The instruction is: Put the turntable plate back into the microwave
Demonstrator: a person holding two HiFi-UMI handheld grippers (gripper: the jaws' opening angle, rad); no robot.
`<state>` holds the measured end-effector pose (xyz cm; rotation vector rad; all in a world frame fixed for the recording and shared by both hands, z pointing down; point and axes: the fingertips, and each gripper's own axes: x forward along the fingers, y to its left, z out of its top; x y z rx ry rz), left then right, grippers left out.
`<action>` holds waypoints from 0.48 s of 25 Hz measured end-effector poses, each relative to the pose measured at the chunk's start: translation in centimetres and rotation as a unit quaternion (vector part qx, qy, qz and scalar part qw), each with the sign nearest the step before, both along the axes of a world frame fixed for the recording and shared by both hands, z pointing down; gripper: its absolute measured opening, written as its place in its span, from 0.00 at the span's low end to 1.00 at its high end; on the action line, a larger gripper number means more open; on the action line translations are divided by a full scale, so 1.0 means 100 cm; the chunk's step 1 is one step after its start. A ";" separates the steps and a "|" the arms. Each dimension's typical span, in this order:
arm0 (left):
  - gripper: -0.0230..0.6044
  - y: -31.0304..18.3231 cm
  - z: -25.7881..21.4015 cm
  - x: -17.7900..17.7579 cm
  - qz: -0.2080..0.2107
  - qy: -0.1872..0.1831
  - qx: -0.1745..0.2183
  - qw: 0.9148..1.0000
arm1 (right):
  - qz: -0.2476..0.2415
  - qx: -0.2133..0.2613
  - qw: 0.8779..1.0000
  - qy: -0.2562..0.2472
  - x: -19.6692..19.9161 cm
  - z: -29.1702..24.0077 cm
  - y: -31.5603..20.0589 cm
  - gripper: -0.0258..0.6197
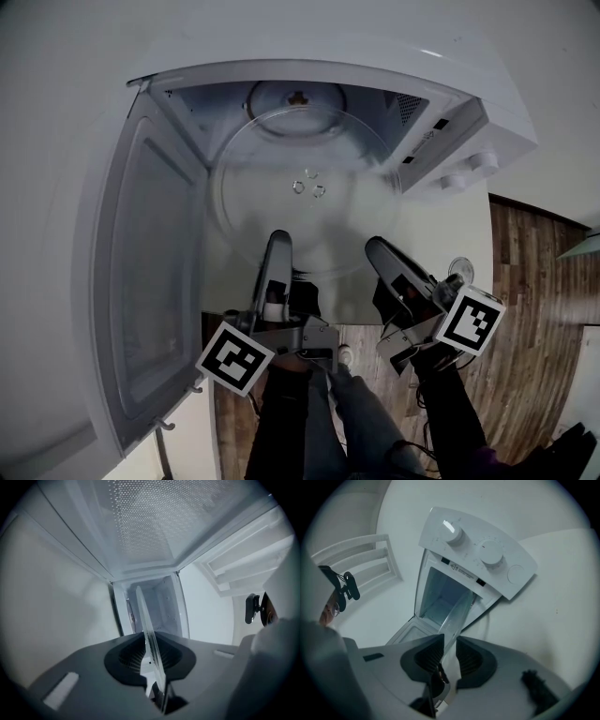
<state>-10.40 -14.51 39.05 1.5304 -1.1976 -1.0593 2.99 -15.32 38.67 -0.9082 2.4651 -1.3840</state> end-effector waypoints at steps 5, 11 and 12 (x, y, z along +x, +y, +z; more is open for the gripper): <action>0.11 -0.010 0.000 -0.004 -0.003 0.000 0.003 1.000 | 0.003 0.001 1.000 0.003 -0.003 0.000 -0.010 0.17; 0.11 -0.031 0.009 -0.010 0.000 0.013 0.011 1.000 | 0.001 0.018 1.000 0.019 -0.010 0.004 -0.030 0.17; 0.12 -0.032 0.009 -0.010 0.001 0.013 0.007 1.000 | -0.001 0.019 1.000 0.021 -0.011 0.003 -0.031 0.17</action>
